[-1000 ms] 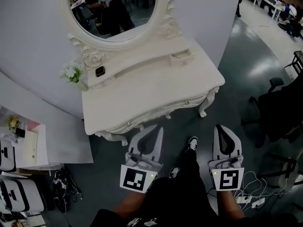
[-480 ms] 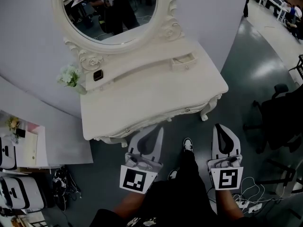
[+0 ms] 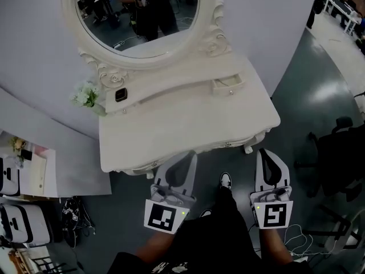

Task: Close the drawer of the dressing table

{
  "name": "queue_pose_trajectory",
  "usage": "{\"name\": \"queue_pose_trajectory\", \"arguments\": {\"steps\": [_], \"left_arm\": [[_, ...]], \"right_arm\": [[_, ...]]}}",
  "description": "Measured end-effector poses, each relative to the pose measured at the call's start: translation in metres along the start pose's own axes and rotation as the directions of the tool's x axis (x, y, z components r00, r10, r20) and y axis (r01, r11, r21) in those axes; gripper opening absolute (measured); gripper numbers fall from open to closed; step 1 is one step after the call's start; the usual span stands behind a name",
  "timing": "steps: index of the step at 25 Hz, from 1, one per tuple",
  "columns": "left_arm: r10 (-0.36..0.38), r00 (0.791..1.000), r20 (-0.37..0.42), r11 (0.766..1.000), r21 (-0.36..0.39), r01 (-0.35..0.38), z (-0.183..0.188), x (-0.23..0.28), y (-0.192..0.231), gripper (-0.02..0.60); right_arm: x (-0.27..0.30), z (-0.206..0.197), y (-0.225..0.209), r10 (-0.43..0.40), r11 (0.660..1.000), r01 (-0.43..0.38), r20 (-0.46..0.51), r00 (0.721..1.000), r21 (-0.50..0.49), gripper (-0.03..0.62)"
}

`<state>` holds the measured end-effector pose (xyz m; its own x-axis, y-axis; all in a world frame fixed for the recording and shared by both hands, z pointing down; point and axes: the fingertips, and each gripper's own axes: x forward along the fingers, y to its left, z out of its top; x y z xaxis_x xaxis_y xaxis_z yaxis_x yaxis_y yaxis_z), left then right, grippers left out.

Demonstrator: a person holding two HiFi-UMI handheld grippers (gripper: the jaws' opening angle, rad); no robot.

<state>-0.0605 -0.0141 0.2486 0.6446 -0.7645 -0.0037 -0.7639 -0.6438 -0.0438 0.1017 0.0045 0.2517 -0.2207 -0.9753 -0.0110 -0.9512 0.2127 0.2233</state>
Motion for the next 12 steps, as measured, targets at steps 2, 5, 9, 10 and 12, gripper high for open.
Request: {"name": "queue_pose_trajectory", "arguments": {"steps": [2,5,9,10,12], "left_arm": [[0.017,1.0,-0.001,1.0,-0.001,-0.017,0.002,0.008,0.004,0.003],[0.043,0.999,0.003,0.999,-0.002,-0.043,0.007,0.022,0.011,0.003],[0.062,0.998,0.001,0.998,-0.003,-0.062,0.009,0.039,0.014,0.003],[0.068,0.998,-0.002,0.998,-0.005,-0.068,0.009,0.043,0.016,0.003],[0.078,0.997,-0.01,0.997,-0.004,-0.078,0.008,0.051,0.02,0.003]], "right_arm": [[0.01,0.002,-0.005,0.015,1.0,-0.015,0.014,1.0,0.004,-0.002],[0.026,0.004,-0.014,0.038,0.999,-0.038,0.003,0.999,0.003,-0.002],[0.047,0.004,-0.024,0.063,0.998,-0.063,0.0,0.998,-0.005,-0.002],[0.051,0.003,-0.027,0.069,0.998,-0.069,0.006,0.998,-0.004,-0.002],[0.06,0.001,-0.031,0.079,0.997,-0.079,0.01,0.997,-0.002,-0.002]]}}
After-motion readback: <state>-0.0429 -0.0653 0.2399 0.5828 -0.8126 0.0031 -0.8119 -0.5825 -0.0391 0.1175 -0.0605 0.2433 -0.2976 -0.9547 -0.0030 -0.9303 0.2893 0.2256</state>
